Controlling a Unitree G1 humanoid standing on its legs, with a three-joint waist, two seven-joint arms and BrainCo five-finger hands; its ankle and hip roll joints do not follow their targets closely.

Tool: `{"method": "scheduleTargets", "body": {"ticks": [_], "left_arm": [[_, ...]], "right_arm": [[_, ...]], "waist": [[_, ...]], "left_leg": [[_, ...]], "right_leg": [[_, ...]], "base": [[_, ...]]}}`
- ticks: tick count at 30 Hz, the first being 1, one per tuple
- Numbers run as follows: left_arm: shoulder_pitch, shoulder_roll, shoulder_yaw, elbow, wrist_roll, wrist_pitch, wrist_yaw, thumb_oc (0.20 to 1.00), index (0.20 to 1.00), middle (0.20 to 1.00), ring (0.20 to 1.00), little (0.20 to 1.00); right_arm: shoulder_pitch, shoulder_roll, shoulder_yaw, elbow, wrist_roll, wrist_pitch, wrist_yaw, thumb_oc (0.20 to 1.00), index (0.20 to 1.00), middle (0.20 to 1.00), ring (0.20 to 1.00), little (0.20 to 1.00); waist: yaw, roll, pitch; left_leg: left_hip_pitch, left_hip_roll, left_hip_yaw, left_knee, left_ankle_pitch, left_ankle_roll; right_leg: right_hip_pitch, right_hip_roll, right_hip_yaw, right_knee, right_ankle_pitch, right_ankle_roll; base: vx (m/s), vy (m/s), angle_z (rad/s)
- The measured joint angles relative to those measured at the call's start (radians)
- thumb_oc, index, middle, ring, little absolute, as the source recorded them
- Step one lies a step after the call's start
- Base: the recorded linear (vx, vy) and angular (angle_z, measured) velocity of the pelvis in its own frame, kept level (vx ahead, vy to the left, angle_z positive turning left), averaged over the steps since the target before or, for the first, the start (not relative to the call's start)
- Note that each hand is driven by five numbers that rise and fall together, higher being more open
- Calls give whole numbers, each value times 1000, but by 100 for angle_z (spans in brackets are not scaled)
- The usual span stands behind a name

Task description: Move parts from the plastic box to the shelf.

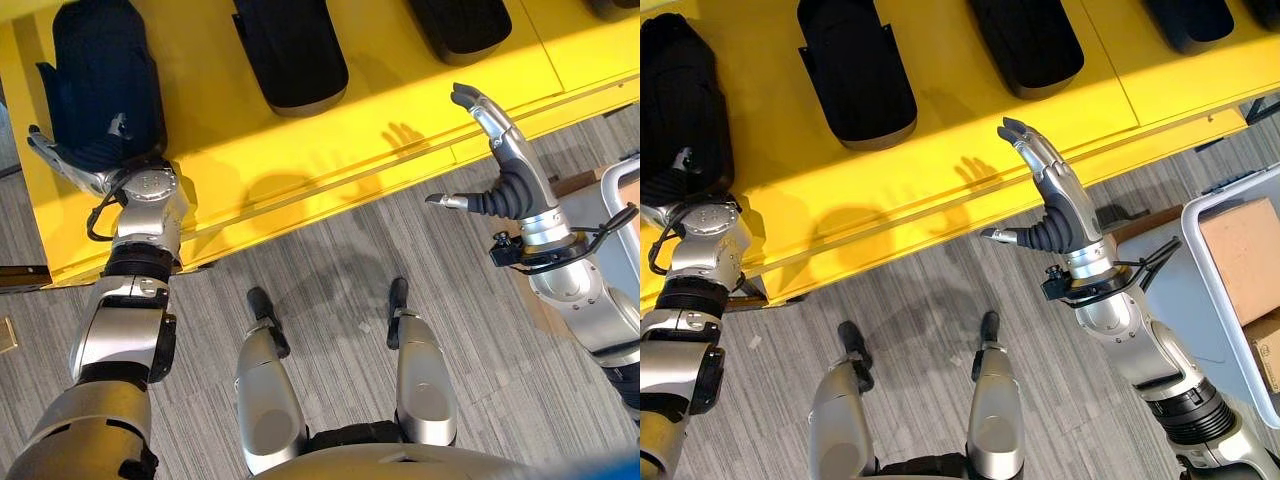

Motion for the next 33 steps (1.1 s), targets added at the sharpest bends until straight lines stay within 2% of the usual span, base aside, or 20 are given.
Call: {"method": "scheduleTargets", "body": {"ticks": [5,7,10,13,16,20,26,28,30,32,33], "left_arm": [[15,0,0,-50,156,-24,104,1000,1000,1000,1000,1000],[59,1,6,-115,275,-56,189,1000,1000,1000,1000,1000],[91,7,24,-173,356,-69,216,1000,1000,1000,1000,1000],[138,8,47,-223,375,-91,220,1000,1000,1000,1000,1000],[209,-32,67,-288,373,-130,221,1000,1000,1000,1000,1000],[305,-93,93,-369,368,-174,245,1000,1000,1000,1000,1000],[488,-208,103,-529,383,-229,234,1000,1000,1000,1000,1000],[512,-216,105,-533,385,-235,227,1000,1000,1000,1000,1000],[603,-244,83,-661,391,-240,183,1000,1000,1000,1000,1000],[730,-264,51,-711,436,-244,129,1000,1000,1000,1000,1000],[777,-264,42,-705,458,-244,100,1000,1000,1000,1000,1000]], "right_arm": [[1,11,2,0,0,-12,-29,1000,1000,1000,1000,1000],[24,10,2,0,-2,-36,-44,1000,1000,1000,1000,1000],[52,10,-3,3,-2,-70,-56,1000,1000,1000,1000,1000],[64,11,-3,2,-4,-98,-65,1000,1000,1000,1000,1000],[82,12,-6,0,-39,-110,-65,1000,1000,1000,1000,1000],[92,60,-9,0,-41,-123,-65,1000,1000,1000,1000,1000],[169,80,-17,-15,-97,-183,-78,1000,1000,1000,1000,1000],[167,80,-27,-15,-113,-199,-86,1000,1000,1000,1000,1000],[182,82,-26,-29,-122,-232,-106,1000,1000,1000,1000,1000],[190,82,-21,-69,-148,-282,-111,1000,1000,1000,1000,1000],[184,82,5,-80,-158,-310,-115,1000,1000,1000,1000,1000]], "waist": [[6,0,0],[8,0,0],[18,1,0],[23,4,-2],[30,21,-3],[32,23,-3],[71,59,-20],[88,67,-25],[108,69,-28],[139,79,-72],[159,79,-121]], "left_leg": [[2,-1,0,0,0,0],[10,0,0,-3,-1,-1],[33,-2,10,-26,4,-4],[62,-5,17,-54,11,-8],[63,-8,17,-65,19,-9],[73,-8,10,-67,19,-9],[105,-13,-7,-107,33,-12],[107,-14,-9,-111,36,-13],[135,-19,-14,-138,48,-15],[166,-27,-31,-164,51,-18],[169,-33,-39,-176,51,-18]], "right_leg": [[1,0,0,0,0,-1],[9,0,0,-2,0,-1],[21,0,1,-13,3,-2],[42,1,1,-27,2,-1],[43,2,-4,-34,3,-1],[61,1,-13,-37,0,0],[104,2,-40,-54,-5,-1],[106,2,-43,-52,-5,-2],[142,3,-57,-80,-1,0],[201,3,-89,-121,0,3],[217,2,-107,-142,1,6]], "base": [[0,0,0],[31,-12,-1],[16,-8,-3],[32,-41,-2],[34,-33,3],[41,-39,5],[36,-66,9],[72,-104,8],[71,-93,11],[103,-140,31],[140,-177,45]]}}
